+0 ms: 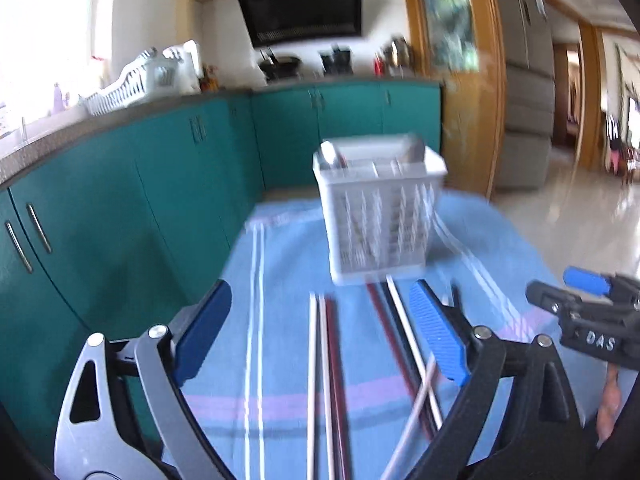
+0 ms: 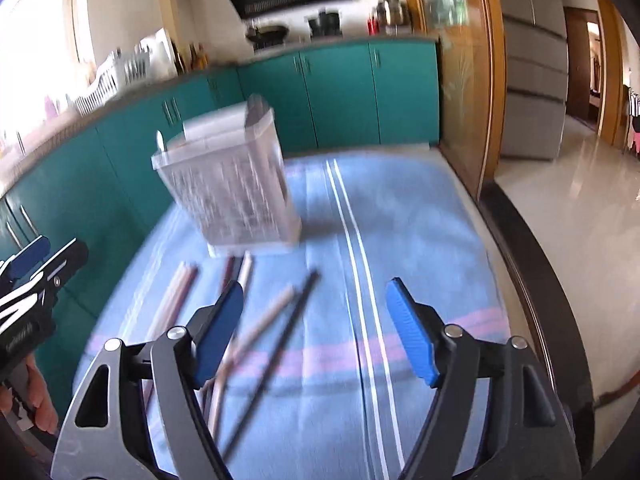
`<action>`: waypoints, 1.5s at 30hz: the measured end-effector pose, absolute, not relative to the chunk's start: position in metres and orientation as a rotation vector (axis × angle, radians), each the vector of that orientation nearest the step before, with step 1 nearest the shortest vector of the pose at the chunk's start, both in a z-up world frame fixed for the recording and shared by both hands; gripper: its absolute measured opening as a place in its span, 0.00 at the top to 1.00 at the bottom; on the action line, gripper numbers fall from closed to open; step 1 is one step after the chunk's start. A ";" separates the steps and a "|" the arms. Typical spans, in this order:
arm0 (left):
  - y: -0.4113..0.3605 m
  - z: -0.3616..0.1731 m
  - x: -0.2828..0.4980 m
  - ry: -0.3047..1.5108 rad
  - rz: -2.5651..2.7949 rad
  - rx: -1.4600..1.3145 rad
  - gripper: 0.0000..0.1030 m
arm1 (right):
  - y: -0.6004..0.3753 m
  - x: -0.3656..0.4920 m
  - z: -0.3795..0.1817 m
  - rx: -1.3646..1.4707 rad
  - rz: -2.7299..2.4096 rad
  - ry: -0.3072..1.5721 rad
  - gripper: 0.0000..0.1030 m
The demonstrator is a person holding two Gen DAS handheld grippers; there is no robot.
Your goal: Organize utensils
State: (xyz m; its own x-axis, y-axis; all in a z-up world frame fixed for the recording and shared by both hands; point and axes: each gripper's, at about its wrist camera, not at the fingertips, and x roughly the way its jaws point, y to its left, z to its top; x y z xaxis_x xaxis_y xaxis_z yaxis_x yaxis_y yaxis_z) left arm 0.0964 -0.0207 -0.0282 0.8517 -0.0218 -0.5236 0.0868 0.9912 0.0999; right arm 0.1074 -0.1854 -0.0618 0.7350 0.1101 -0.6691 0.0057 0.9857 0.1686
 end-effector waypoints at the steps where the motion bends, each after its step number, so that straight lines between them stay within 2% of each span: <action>1: -0.021 -0.033 0.095 0.572 -0.062 0.124 0.13 | -0.183 0.105 -0.067 0.159 0.056 0.765 0.29; 14: 0.021 -0.066 0.106 0.755 0.020 0.010 0.13 | -0.159 0.110 -0.085 0.108 0.092 0.846 0.30; 16: 0.026 -0.071 0.109 0.771 0.029 0.001 0.13 | -0.152 0.114 -0.091 0.089 0.095 0.871 0.36; 20: 0.035 -0.079 0.113 0.797 0.040 -0.010 0.12 | -0.141 0.125 -0.103 0.072 0.115 0.927 0.40; 25: 0.041 -0.089 0.116 0.838 0.037 -0.016 0.13 | -0.132 0.147 -0.115 0.057 0.129 1.003 0.61; 31: 0.038 -0.100 0.120 0.883 0.006 -0.010 0.13 | -0.122 0.164 -0.129 0.018 0.110 1.037 0.62; 32: 0.036 -0.102 0.122 0.889 -0.009 -0.013 0.13 | -0.120 0.164 -0.130 -0.003 0.104 1.035 0.63; 33: 0.035 -0.105 0.124 0.901 -0.026 -0.017 0.13 | -0.118 0.163 -0.130 -0.032 0.095 1.029 0.69; 34: 0.033 -0.108 0.126 0.911 -0.036 -0.016 0.14 | -0.118 0.162 -0.129 -0.040 0.099 1.025 0.79; 35: 0.032 -0.110 0.127 0.921 -0.047 -0.015 0.21 | -0.120 0.162 -0.129 -0.030 0.113 1.027 0.83; 36: 0.030 -0.113 0.129 0.938 -0.060 -0.016 0.31 | -0.123 0.160 -0.129 -0.029 0.119 1.030 0.87; 38: 0.029 -0.118 0.132 0.969 -0.081 -0.028 0.43 | -0.131 0.156 -0.128 -0.026 0.111 1.029 0.90; 45: 0.036 -0.127 0.144 1.007 -0.036 -0.014 0.47 | -0.159 0.147 -0.128 0.021 0.086 1.037 0.91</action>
State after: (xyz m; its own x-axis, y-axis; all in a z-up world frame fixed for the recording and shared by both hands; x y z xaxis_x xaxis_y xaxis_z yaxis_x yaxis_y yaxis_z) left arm 0.1442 0.0356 -0.1273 0.5339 -0.0371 -0.8447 0.0240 0.9993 -0.0287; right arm 0.1473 -0.1589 -0.1281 0.5060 0.0812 -0.8587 -0.0616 0.9964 0.0579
